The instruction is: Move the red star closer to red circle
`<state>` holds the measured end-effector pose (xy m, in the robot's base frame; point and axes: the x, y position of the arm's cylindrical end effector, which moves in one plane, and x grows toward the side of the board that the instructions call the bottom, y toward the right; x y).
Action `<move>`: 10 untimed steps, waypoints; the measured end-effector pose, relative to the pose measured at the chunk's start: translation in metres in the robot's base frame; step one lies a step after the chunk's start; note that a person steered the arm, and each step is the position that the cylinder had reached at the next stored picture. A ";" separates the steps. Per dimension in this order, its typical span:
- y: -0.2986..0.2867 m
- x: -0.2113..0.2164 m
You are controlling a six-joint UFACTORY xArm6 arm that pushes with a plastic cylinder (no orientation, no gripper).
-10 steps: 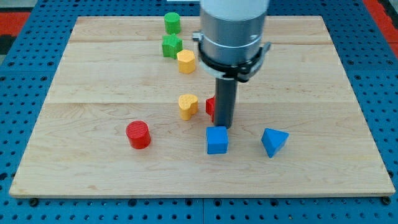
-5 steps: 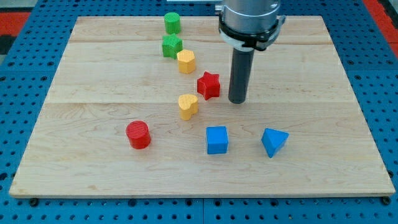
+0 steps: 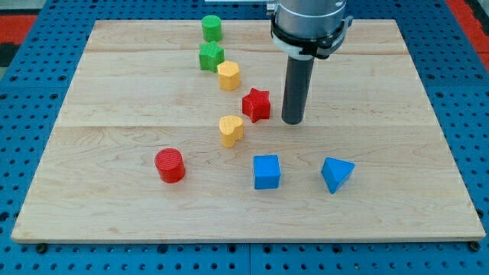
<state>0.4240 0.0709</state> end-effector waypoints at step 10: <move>-0.115 -0.010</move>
<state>0.4138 -0.0446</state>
